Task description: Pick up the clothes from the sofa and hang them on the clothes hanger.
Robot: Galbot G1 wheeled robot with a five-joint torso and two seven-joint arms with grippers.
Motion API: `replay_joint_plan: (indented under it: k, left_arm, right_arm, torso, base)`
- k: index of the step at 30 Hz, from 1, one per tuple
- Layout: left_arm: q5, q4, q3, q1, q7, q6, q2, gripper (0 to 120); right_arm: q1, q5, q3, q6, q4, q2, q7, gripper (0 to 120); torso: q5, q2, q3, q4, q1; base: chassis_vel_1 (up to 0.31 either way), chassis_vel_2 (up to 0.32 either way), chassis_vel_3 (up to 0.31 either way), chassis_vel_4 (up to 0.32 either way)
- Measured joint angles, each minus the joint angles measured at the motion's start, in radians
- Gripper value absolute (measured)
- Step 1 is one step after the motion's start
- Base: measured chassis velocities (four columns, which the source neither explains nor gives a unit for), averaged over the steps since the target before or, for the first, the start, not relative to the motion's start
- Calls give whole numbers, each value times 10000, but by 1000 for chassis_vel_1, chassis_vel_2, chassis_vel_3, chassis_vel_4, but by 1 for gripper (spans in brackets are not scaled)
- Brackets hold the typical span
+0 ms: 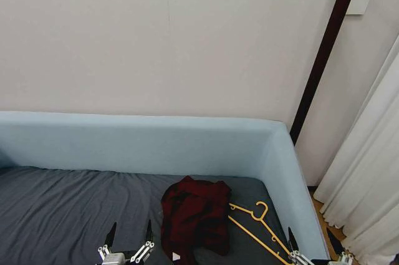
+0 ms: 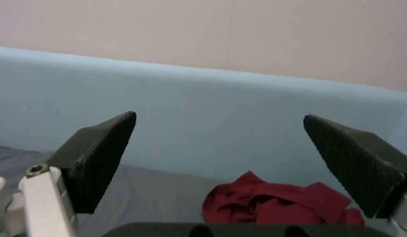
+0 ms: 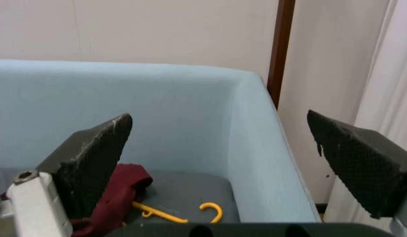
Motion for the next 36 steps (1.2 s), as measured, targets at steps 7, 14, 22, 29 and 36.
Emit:
replay_joint_plan:
  k: [7, 14, 22, 29, 36]
  left_arm:
    - [59, 3, 41, 19, 0, 13, -56, 100]
    - [32, 152, -20, -39, -45, 19, -24, 100]
    - [1, 404, -1, -104, -87, -1, -56, 100]
    - [-112, 700, 173, -204, -76, 34, 141, 100]
    - [-187, 824, 138, -60, -71, 3, 95, 100]
  right_arm:
    - [12, 17, -67, -27, -12, 18, 26, 100]
    - [12, 336, -328, -481, 104, -243, 151, 100]
    - [418, 2557, -686, -2246, 277, -1891, 557, 100]
    - [1857, 5164, -710, -3943, -939, -3565, 885, 100]
    - [3738, 6466, -1637, -5394, -1365, -4945, 1120, 100]
  torso:
    - [0, 0, 0, 0, 0]
    - [1, 0, 0, 0, 0]
    - [1, 0, 0, 1, 0]
    - [5, 0, 1, 1, 0]
    - [2, 0, 1, 4, 0]
  base:
    - [0, 0, 0, 0]
    - [0, 0, 0, 0]
    - [0, 0, 0, 0]
    - [0, 0, 0, 0]
    - [0, 0, 0, 0]
